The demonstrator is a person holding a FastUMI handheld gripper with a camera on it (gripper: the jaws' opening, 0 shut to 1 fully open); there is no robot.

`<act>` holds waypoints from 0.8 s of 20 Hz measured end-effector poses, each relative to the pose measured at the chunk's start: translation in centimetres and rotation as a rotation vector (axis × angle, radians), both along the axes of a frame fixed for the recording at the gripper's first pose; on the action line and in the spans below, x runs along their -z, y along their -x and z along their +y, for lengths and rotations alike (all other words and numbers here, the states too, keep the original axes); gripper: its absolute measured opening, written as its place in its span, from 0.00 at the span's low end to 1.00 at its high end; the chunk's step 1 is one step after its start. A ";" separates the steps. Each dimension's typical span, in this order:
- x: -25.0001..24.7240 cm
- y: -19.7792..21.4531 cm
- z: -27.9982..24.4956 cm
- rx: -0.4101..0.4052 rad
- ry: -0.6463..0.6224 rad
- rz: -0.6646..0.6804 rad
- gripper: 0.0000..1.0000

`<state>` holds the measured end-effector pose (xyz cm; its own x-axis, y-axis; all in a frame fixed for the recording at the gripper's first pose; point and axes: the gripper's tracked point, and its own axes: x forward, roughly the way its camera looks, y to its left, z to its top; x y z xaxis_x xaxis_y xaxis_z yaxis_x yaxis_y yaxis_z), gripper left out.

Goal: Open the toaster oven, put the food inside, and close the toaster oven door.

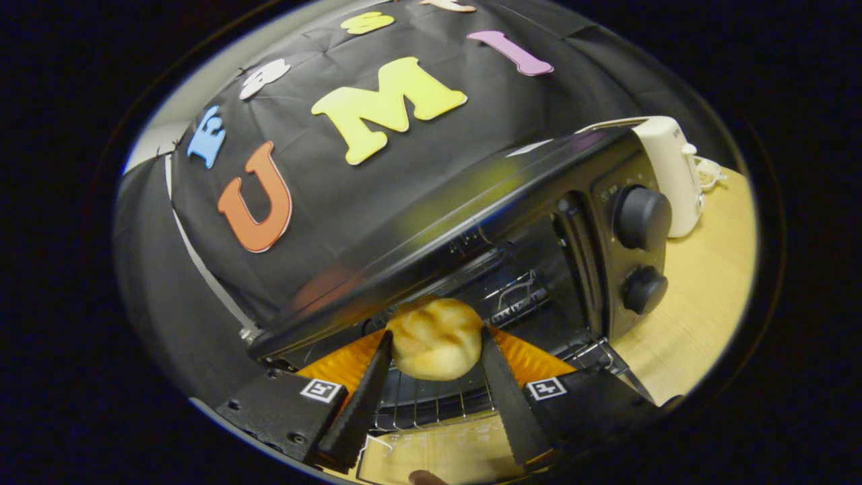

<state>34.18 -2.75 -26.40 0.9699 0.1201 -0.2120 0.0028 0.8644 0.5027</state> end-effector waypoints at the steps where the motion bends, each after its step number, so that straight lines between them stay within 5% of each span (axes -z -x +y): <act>1: 0.2 -0.4 -0.1 0.010 0.031 0.000 0.85; 7: 1.0 -2.2 -0.5 0.048 0.113 0.010 0.89; 16: 1.0 0.3 -1.3 0.080 0.016 0.064 1.00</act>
